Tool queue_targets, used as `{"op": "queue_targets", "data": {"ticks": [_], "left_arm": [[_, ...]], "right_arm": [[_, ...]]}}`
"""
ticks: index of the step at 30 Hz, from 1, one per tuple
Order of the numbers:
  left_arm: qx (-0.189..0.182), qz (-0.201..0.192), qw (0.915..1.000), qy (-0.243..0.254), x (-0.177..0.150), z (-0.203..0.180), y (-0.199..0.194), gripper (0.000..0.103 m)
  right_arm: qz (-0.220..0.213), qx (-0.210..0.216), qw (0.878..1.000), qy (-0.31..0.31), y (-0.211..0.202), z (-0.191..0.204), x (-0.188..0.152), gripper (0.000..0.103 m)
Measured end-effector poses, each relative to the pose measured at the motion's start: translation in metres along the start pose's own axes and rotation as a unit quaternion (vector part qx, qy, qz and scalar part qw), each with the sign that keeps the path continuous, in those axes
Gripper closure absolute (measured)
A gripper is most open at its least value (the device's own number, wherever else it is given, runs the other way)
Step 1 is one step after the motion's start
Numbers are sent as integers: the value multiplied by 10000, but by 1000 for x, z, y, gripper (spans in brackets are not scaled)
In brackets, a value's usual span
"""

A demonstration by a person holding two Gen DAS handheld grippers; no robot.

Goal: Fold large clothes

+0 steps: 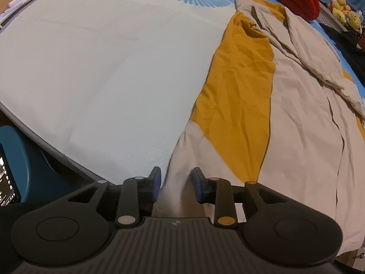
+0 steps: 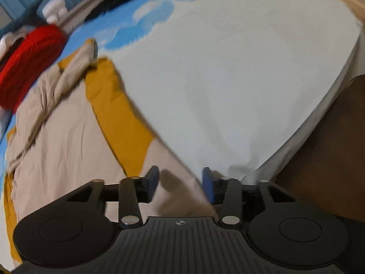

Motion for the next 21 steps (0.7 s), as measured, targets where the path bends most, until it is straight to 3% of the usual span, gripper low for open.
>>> {"op": "queue_targets", "data": {"ticks": [6, 8, 10, 11, 13, 17, 18, 20, 21], "left_arm": [[20, 0, 10000, 53, 0, -3, 3, 69], [-47, 4, 9999, 92, 0, -5, 2, 73], [-127, 13, 9999, 113, -1, -7, 2, 75], [-121, 12, 9998, 135, -1, -8, 2, 75], [-93, 24, 9999, 144, -2, -8, 3, 75], [-53, 31, 9997, 220, -3, -11, 4, 75], [-44, 26, 9996, 263, -4, -12, 3, 80], [-59, -33, 9995, 301, -4, -12, 1, 99], [-120, -87, 9995, 278, -4, -12, -3, 99]], "right_arm": [[34, -203, 9987, -464, 7, 12, -4, 48], [80, -119, 9982, -580, 5, 15, -6, 58], [81, -19, 9974, -721, 3, 21, -8, 80], [64, 53, 9971, -752, 1, 23, -9, 84], [71, 169, 9972, -726, -3, 22, -9, 86], [175, 10, 9975, -689, 2, 21, -10, 84], [179, -1, 9975, -686, 3, 21, -10, 84], [159, -33, 9969, -772, 3, 24, -12, 85], [132, -37, 9965, -821, 2, 26, -13, 90]]}}
Point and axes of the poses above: each gripper's, at about its wrist camera, not at the fingertips, and y roughly the way its jaws point, z to its left, x to its top, the point moved 2 cm from there along y, roughly the way its jaws point
